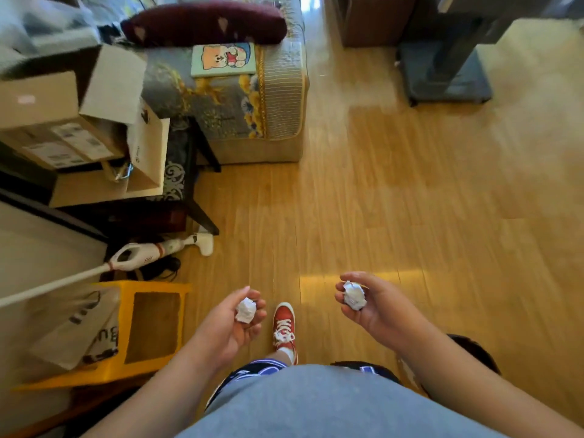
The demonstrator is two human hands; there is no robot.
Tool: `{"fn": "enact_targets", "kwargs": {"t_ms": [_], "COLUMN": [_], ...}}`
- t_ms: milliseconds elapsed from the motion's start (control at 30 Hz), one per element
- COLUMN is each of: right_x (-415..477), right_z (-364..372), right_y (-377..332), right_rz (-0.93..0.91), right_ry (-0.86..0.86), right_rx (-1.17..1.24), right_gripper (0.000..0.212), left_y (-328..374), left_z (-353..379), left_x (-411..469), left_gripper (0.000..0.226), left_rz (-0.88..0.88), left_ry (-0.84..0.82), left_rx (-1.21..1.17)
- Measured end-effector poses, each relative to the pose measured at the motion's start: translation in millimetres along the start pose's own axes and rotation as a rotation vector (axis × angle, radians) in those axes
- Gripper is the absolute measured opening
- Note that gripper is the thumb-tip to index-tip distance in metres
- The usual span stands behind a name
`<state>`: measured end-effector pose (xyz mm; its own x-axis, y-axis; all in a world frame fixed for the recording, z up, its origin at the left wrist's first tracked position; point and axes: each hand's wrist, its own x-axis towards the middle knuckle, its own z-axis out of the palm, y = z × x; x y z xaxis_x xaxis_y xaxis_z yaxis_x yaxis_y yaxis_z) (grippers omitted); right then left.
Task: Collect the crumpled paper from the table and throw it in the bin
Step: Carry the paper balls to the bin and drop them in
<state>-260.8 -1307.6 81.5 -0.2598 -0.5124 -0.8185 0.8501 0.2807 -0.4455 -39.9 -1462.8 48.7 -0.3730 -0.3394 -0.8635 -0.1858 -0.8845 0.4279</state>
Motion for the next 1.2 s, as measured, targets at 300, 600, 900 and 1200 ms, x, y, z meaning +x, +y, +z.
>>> {"fn": "enact_targets", "kwargs": {"t_ms": [300,600,900,1200], "right_x": [1.2,10.7,45.4,105.6], "right_z": [-57.8,-152.7,-204.5,-239.6], "right_y": [-56.6,-108.6,-234.1,-383.1], "right_rz": [-0.065,-0.103,-0.194,-0.291], "right_ry": [0.262,0.466,0.441,0.397], "right_rx": [0.325,0.682,0.711,0.774], "right_gripper": [0.013,0.008,0.012,0.016], "left_y": [105.2,120.7,153.3,206.8], "left_z": [139.8,346.0,461.9,554.9], "left_x": [76.8,138.2,182.6,267.0], "left_gripper": [0.019,0.015,0.012,0.015], "left_rz": [-0.077,-0.18,-0.205,-0.27], "left_ry": [-0.227,-0.412,-0.379,-0.339], "left_rx": [0.29,0.579,0.662,0.723]}}
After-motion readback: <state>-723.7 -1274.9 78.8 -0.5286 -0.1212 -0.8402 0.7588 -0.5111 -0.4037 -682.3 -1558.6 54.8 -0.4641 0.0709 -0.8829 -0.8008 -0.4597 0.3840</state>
